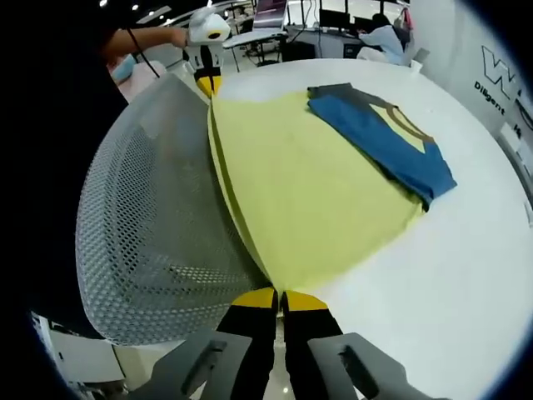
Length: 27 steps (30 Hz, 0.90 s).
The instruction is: Fold the garment on the visible template until the final outline fits inside the template.
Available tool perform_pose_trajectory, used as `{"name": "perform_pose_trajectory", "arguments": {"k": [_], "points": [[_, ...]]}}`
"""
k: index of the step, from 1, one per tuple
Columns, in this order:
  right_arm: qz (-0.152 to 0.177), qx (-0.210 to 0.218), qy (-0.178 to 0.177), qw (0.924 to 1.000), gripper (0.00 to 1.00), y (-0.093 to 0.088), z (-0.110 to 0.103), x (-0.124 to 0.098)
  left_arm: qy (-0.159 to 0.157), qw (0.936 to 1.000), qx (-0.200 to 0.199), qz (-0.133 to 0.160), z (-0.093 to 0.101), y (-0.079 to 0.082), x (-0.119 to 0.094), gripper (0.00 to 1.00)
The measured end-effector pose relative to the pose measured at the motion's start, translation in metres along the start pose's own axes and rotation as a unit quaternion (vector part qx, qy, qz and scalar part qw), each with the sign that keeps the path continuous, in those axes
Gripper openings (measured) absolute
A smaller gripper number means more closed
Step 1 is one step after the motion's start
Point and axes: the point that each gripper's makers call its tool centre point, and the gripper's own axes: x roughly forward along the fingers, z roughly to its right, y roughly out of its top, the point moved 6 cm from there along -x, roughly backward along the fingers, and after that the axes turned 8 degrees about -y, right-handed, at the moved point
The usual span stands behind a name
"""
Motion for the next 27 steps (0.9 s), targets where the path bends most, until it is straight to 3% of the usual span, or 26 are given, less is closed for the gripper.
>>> {"name": "perform_pose_trajectory", "arguments": {"k": [17,27], "points": [[0.017,-0.002,-0.033,0.9993,0.0,0.026,0.038,-0.017,0.027,0.9993,0.023,0.007,-0.019,0.027,-0.019,0.01],[0.029,-0.002,-0.052,0.9982,0.0,0.039,0.055,-0.02,0.048,0.9981,0.032,0.019,-0.033,0.035,-0.025,0.01]]}}
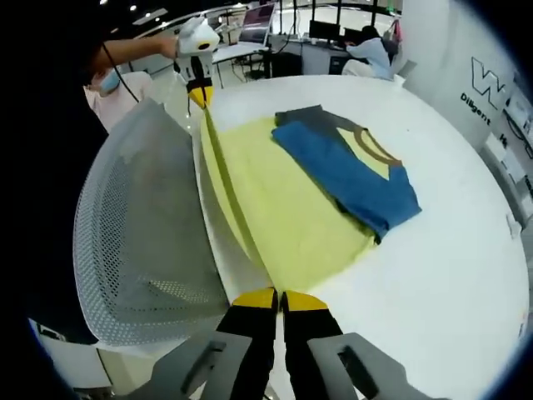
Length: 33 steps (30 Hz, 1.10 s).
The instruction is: Fold the garment on the visible template until the final outline fits inside the template.
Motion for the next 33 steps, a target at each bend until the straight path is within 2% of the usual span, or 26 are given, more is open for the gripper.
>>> {"name": "perform_pose_trajectory", "arguments": {"k": [20,33], "points": [[0.009,-0.013,-0.023,0.9996,0.0,0.018,0.025,0.003,0.026,0.9995,0.016,-0.002,-0.023,0.014,-0.005,0.01],[0.019,-0.02,-0.048,0.9985,0.0,0.02,0.035,0.006,0.053,0.9978,0.041,0.003,-0.037,0.024,-0.008,0.01]]}}
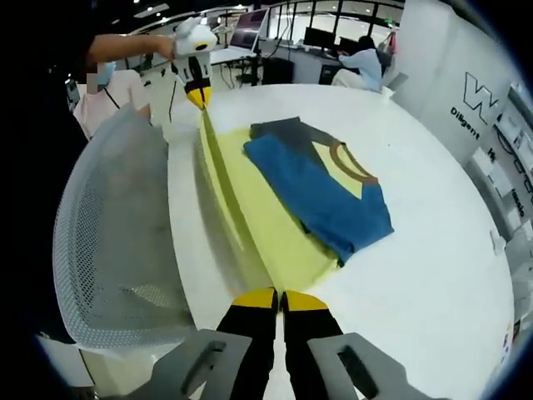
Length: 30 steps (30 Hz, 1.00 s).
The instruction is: Fold the garment on the visible template until the final outline fits inside the template.
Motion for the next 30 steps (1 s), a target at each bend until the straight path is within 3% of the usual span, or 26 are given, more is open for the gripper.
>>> {"name": "perform_pose_trajectory", "arguments": {"k": [14,24,30], "points": [[0.018,-0.007,-0.043,0.9989,0.0,0.009,0.016,0.0,0.035,0.999,0.025,0.009,-0.018,0.015,-0.005,0.01],[0.031,-0.018,-0.071,0.9968,0.0,0.019,0.029,-0.003,0.078,0.9944,0.069,0.02,-0.032,0.029,-0.013,0.01],[0.036,-0.027,-0.081,0.9957,0.0,0.025,0.035,-0.005,0.085,0.9932,0.077,0.02,-0.035,0.032,-0.015,0.01]]}}
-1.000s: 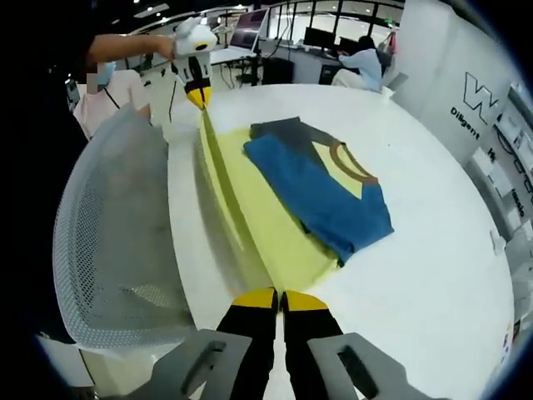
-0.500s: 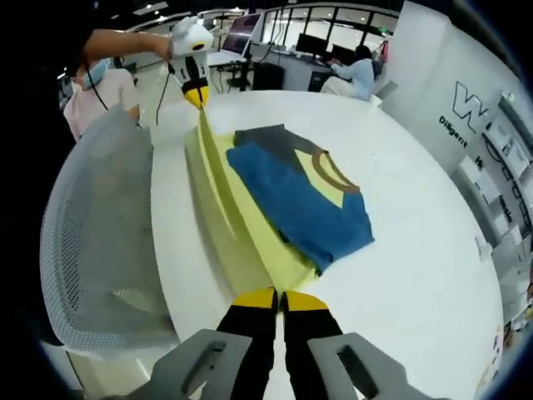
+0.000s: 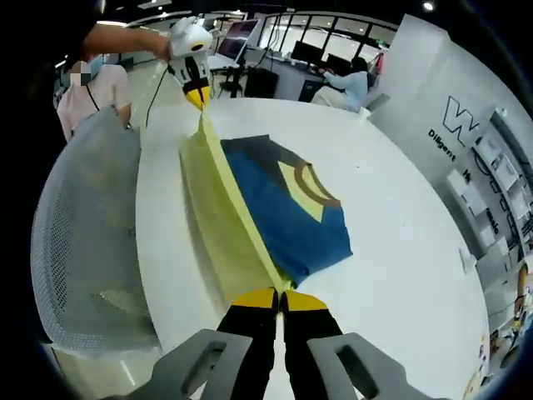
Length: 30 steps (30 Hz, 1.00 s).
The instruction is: Fold the garment on the visible template until the final outline fits inside the template.
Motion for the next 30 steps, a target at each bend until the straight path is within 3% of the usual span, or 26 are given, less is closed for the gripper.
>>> {"name": "perform_pose_trajectory", "arguments": {"k": [15,24,30], "points": [[0.026,-0.035,-0.05,0.9978,0.0,0.021,0.026,0.0,0.04,0.9989,0.018,0.014,-0.023,0.013,-0.009,0.01],[0.034,-0.049,-0.066,0.996,0.0,0.032,0.039,-0.002,0.079,0.9959,0.038,0.024,-0.043,0.027,-0.02,0.01],[0.036,-0.055,-0.072,0.9953,0.0,0.035,0.046,-0.003,0.088,0.9949,0.042,0.026,-0.051,0.034,-0.021,0.01]]}}
